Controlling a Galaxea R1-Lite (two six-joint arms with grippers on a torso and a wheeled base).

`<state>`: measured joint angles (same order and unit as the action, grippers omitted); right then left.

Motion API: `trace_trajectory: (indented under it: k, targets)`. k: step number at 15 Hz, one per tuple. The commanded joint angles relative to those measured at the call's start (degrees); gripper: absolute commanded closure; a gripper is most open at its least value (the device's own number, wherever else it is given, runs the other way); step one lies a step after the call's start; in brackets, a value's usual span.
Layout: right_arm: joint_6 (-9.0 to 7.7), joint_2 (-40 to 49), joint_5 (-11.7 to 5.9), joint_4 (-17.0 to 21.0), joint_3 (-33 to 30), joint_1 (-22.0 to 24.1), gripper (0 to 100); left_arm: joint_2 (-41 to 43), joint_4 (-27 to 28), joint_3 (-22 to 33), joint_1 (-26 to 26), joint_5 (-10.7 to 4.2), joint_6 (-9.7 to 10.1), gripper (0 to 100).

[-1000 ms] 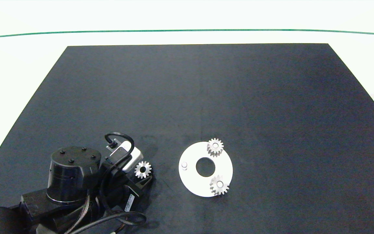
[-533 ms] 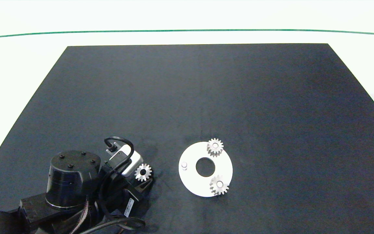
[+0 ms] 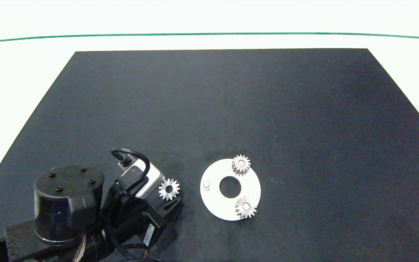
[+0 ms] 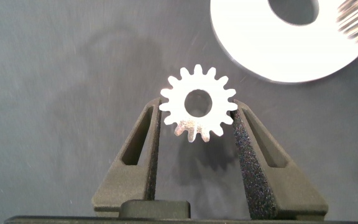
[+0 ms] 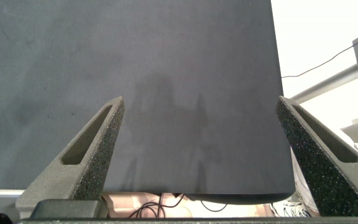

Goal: Install three planetary gears onto the carrier pins

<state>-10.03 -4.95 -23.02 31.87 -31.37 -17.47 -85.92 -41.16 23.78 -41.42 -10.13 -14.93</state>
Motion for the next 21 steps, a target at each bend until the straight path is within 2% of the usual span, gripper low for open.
trace_trajectory:
  k: [1, 4, 8, 13, 14, 16, 21]
  targets:
    - [-0.07, -0.1, -0.10, 0.1, 0.0, 0.0, 0, 2.9, 1.1, 2.4, -2.3, -0.06, -0.10, 87]
    - [-0.07, -0.2, -0.10, 0.1, 0.0, 0.0, 0, 2.0, 2.2, 3.5, -5.3, -0.06, -0.45, 87]
    - [-0.07, -0.2, -0.10, 0.1, 0.0, 0.0, 0, -0.4, 5.0, 7.5, -7.9, -0.15, -0.54, 87]
    - [-0.07, 0.0, -0.10, 0.2, 0.0, -0.1, 0, -4.1, 4.9, 9.4, -7.6, -0.24, -0.89, 87]
    - [-0.07, 0.0, -0.10, 0.2, 0.0, -0.1, 0, -5.1, 4.9, 9.9, -7.4, -0.50, -1.24, 87]
    - [-0.07, 0.0, -0.10, 0.2, 0.0, -0.1, 0, -5.8, 4.9, 10.4, -7.5, -2.09, -1.94, 87]
    - [-0.07, 0.1, -0.10, 0.2, 0.0, -0.1, 0, -6.5, 5.0, 11.6, -7.6, -2.17, -2.21, 87]
